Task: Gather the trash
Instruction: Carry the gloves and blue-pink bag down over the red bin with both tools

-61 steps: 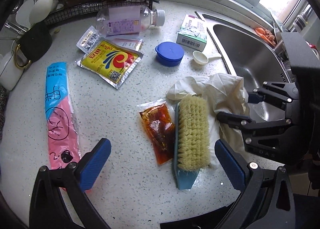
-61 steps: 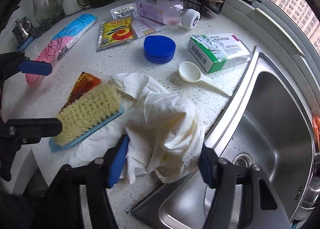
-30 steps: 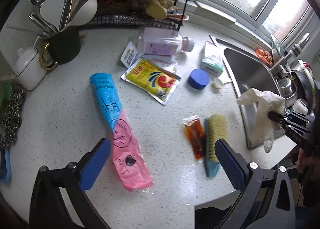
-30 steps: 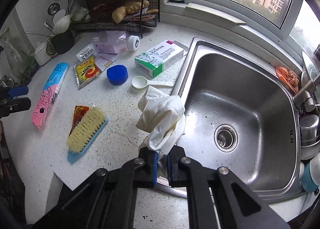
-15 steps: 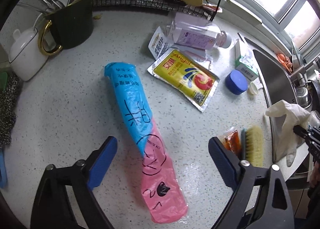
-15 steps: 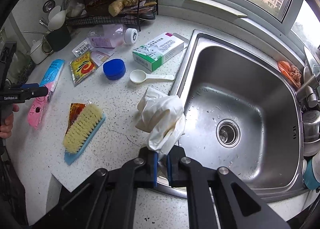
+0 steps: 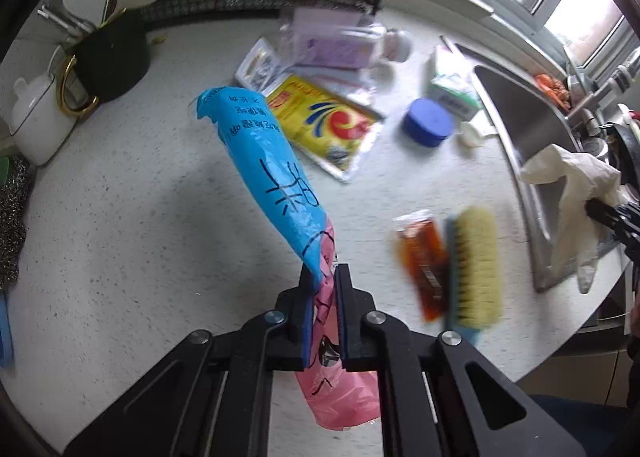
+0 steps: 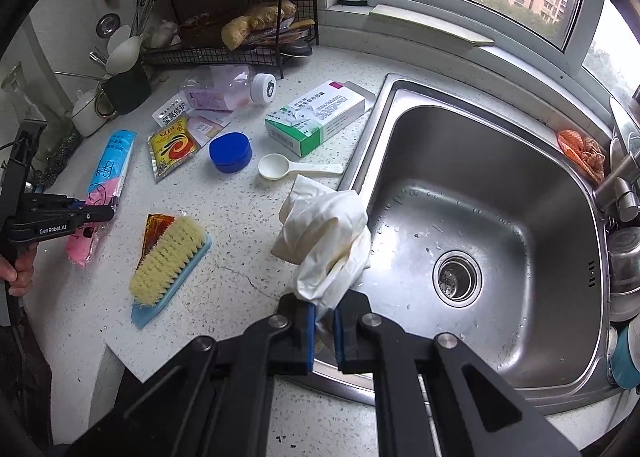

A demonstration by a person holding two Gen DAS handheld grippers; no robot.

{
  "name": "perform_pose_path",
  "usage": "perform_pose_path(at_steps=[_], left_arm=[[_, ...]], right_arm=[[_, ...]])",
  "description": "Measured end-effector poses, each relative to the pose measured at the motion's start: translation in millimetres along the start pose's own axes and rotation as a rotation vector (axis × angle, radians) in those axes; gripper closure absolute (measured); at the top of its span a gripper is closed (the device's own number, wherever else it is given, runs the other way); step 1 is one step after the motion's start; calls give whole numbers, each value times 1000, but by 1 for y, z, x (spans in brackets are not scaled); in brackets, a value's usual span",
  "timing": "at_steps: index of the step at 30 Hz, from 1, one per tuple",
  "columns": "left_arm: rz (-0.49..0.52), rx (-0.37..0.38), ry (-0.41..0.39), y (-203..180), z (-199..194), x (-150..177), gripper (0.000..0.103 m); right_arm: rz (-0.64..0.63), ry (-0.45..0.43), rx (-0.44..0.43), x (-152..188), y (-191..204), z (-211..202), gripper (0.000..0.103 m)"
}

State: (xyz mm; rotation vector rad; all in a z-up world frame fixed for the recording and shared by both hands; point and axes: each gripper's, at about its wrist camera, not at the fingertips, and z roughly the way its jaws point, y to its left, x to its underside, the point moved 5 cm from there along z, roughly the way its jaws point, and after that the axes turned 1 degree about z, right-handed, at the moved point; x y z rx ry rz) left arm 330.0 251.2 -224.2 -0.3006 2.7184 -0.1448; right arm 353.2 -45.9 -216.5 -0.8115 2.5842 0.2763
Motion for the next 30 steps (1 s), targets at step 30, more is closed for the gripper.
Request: perform_pose_path(at_steps=[30], left_arm=[[249, 155, -152, -250, -127, 134, 95]], right_arm=[[-3, -176, -72, 122, -28, -151, 97]])
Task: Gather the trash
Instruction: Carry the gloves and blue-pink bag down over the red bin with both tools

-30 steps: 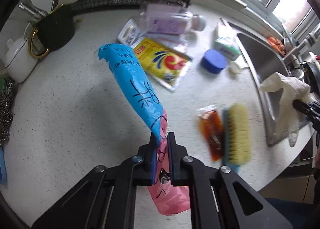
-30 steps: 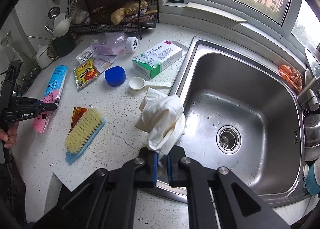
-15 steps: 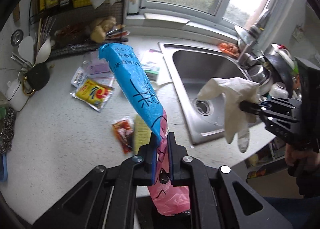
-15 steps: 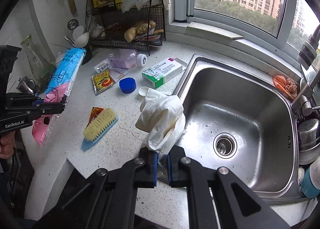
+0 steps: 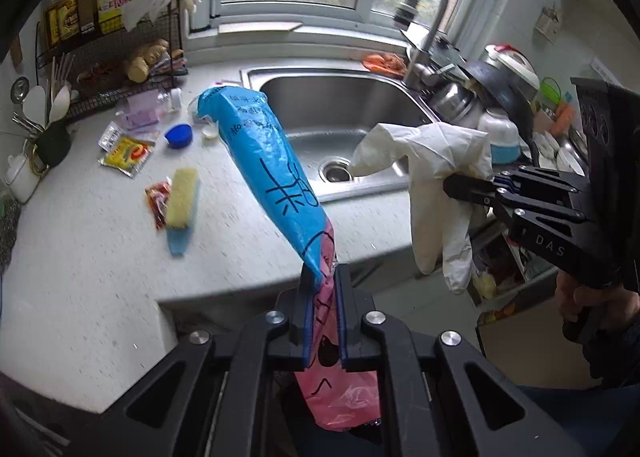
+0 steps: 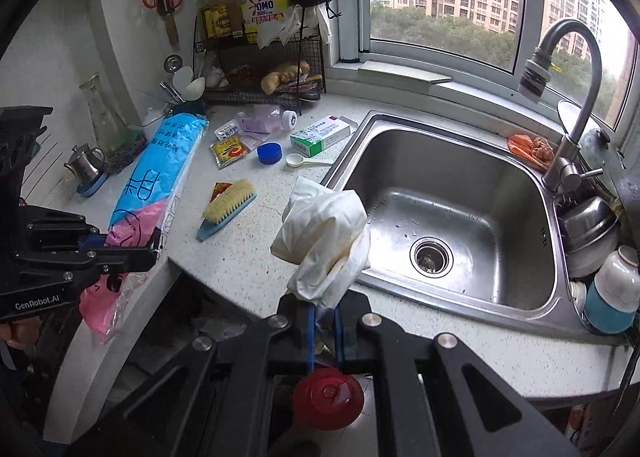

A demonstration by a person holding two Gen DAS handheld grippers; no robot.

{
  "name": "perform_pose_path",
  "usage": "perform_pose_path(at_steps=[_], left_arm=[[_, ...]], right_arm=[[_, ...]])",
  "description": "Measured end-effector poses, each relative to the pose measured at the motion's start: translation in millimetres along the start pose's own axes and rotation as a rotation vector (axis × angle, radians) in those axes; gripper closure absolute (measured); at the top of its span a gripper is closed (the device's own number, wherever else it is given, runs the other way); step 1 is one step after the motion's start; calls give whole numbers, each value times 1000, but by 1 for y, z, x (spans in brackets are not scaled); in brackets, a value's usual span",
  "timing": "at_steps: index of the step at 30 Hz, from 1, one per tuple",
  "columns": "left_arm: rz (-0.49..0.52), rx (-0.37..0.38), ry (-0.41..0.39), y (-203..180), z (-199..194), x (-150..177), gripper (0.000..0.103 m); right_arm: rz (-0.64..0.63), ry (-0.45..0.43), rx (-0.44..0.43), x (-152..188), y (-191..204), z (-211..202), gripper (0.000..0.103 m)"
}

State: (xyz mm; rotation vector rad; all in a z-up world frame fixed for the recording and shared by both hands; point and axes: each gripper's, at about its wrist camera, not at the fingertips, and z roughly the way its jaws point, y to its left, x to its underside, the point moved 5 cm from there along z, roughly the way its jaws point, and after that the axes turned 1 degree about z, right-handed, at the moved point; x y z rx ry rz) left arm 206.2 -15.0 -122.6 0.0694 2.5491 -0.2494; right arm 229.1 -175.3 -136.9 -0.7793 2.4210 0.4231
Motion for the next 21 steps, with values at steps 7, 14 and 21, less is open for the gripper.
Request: perform_pose_path(at_steps=[7, 14, 21], left_arm=[[-1, 41, 72, -34, 15, 49, 95], [18, 93, 190, -51, 72, 96, 95], [46, 136, 278, -52, 149, 134, 95]], right_arm=[[24, 56, 17, 51, -1, -7, 97], [79, 148, 3, 98, -3, 19, 97], [118, 237, 15, 145, -14, 71, 97]])
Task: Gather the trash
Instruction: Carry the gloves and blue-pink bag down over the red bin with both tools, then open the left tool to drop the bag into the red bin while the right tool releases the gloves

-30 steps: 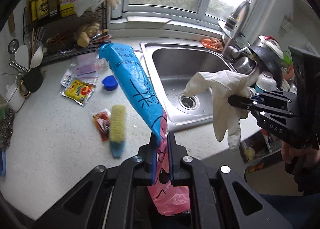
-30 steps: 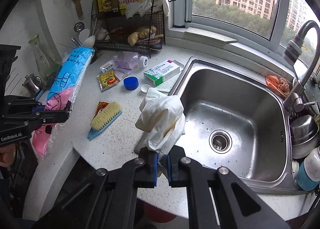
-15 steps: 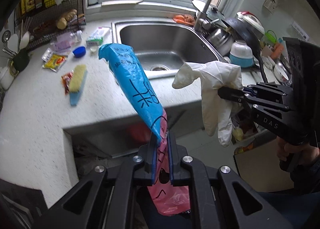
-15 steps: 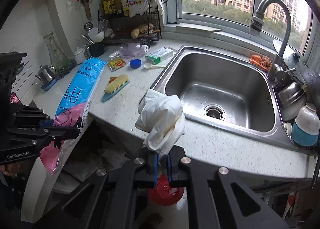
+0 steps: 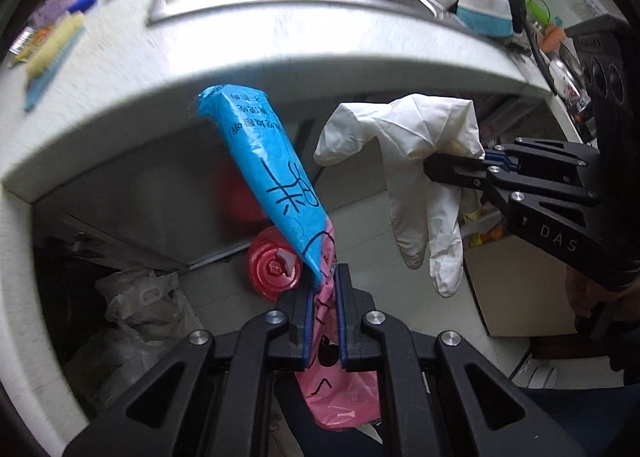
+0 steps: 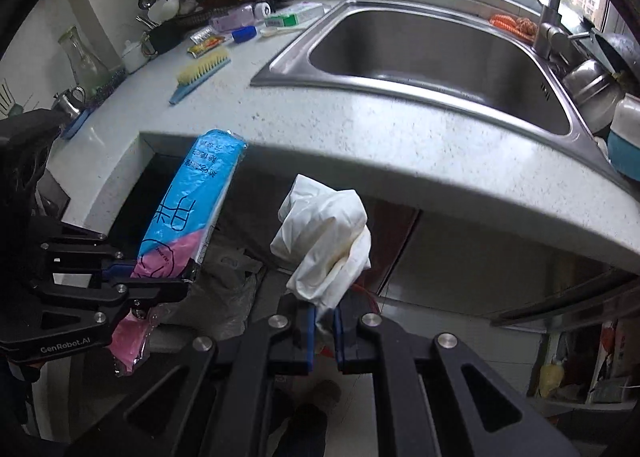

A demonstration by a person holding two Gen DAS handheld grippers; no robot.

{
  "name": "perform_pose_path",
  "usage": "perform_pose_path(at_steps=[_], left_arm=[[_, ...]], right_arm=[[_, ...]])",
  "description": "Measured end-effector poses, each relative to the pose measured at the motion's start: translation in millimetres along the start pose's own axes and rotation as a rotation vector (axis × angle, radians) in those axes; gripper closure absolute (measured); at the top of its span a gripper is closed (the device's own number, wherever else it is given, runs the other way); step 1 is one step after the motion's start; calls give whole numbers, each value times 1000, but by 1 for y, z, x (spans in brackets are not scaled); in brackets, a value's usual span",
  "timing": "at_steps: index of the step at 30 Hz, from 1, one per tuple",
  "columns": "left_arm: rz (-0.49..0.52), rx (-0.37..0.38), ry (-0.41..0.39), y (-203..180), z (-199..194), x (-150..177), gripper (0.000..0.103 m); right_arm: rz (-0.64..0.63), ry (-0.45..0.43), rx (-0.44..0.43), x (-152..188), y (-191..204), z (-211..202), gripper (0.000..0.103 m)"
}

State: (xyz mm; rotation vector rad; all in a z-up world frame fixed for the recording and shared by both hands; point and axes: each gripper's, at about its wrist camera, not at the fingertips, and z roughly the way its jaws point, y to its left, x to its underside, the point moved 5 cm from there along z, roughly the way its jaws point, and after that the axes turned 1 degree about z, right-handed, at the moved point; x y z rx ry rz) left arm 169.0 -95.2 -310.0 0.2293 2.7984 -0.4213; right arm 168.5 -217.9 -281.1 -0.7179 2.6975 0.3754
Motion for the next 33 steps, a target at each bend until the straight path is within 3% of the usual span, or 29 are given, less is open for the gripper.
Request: perform_pose_path(at_steps=[16, 22, 30, 31, 32, 33], left_arm=[[50, 8, 166, 37, 195, 33, 95], [115, 20, 200, 30, 246, 42, 95], [110, -13, 245, 36, 291, 45, 93], [96, -16, 248, 39, 295, 45, 80], [86, -20, 253, 43, 298, 46, 56], [81, -23, 257, 46, 299, 46, 49]], right_arm=[[129, 119, 60, 64, -54, 138, 97], [163, 135, 65, 76, -69, 169, 97], [156, 154, 51, 88, -75, 180, 97], [154, 156, 49, 89, -77, 179, 97], [153, 157, 49, 90, -75, 180, 97], [154, 159, 50, 91, -76, 180, 97]])
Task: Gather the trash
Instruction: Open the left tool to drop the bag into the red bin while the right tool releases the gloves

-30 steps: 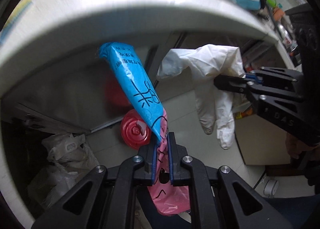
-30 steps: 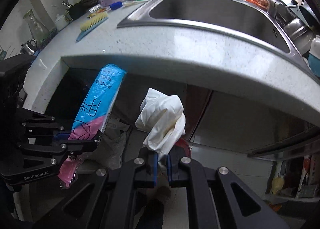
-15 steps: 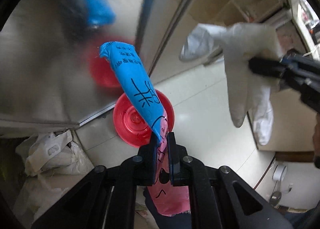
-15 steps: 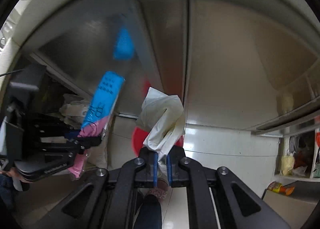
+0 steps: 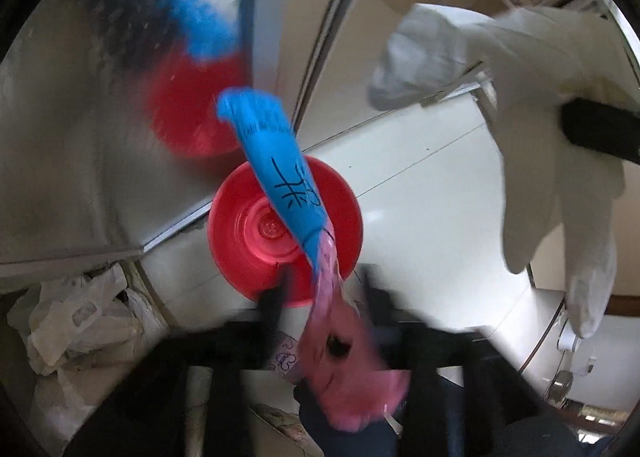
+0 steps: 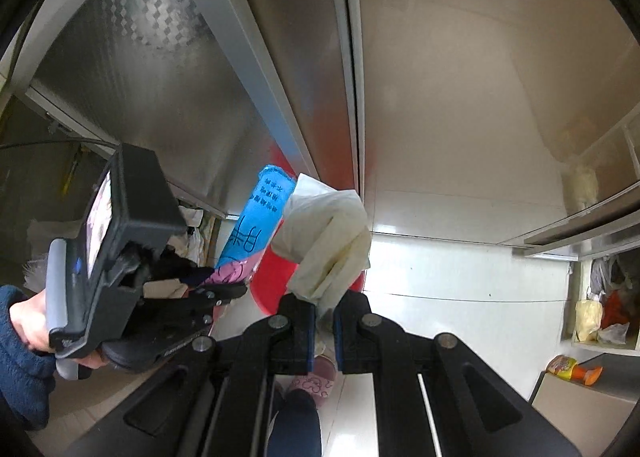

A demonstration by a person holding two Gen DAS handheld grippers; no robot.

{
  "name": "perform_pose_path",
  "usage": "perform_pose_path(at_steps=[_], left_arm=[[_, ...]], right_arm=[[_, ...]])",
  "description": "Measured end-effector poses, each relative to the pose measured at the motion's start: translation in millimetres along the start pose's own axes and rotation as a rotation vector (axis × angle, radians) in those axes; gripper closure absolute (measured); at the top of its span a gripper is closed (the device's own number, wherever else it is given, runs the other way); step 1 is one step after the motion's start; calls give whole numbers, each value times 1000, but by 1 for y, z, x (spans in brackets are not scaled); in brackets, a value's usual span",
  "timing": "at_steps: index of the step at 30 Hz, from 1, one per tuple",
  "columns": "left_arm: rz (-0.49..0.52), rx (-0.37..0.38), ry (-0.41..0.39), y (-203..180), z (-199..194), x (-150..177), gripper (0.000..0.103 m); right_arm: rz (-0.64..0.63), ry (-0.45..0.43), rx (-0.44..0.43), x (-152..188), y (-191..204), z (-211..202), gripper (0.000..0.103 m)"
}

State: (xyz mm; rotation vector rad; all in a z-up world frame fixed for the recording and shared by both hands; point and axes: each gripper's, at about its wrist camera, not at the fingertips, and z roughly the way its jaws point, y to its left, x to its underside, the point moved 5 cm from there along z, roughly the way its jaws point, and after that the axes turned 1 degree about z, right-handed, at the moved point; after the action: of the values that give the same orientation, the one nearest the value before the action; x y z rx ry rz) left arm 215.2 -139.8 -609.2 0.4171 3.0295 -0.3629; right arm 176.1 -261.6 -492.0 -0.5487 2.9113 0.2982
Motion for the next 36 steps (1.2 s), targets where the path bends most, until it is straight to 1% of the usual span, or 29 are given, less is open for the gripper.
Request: perform_pose_path(at_steps=[3, 4, 7, 11, 12, 13, 16, 17, 21, 24, 25, 27, 31, 35, 36], left_arm=[[-8, -28, -7, 2, -3, 1, 40], [-9, -29, -12, 3, -6, 3, 36], [0, -32, -39, 4, -16, 6, 35], [-45, -73, -76, 15, -30, 12, 34], [-59, -79, -86, 19, -35, 14, 32], [-70, -85, -92, 21, -39, 17, 26], [-101, -101, -109, 29, -49, 22, 25], [-101, -101, -111, 31, -50, 22, 21], [-70, -136, -139, 38, -54, 24, 15], [-70, -142, -153, 47, -50, 25, 2], [-82, -148, -156, 51, -49, 26, 0], [-109, -150, -159, 58, -48, 28, 0], [-148, -126, -153, 65, -47, 31, 0], [-164, -127, -145, 68, -46, 36, 0], [-169, -125, -144, 70, -45, 36, 0]], right_arm=[[1, 9, 6, -1, 2, 0, 97], [0, 11, 6, 0, 2, 0, 97], [-8, 18, 5, 3, 4, 1, 97], [-26, 35, -8, 10, 14, 2, 97], [-27, 40, -14, 10, 14, 5, 97], [-29, 46, -22, 10, 17, 5, 97], [-52, 53, -40, 8, 25, 9, 97], [-61, 57, -46, 8, 29, 12, 97], [-91, 77, -58, 5, 34, 29, 97], [-111, 93, -56, 5, 34, 46, 97], [-114, 98, -55, 5, 34, 51, 97], [-116, 110, -59, 5, 40, 58, 97], [-144, 134, -59, 5, 45, 70, 97], [-185, 142, -42, 4, 49, 78, 97], [-194, 146, -38, 4, 50, 81, 95]])
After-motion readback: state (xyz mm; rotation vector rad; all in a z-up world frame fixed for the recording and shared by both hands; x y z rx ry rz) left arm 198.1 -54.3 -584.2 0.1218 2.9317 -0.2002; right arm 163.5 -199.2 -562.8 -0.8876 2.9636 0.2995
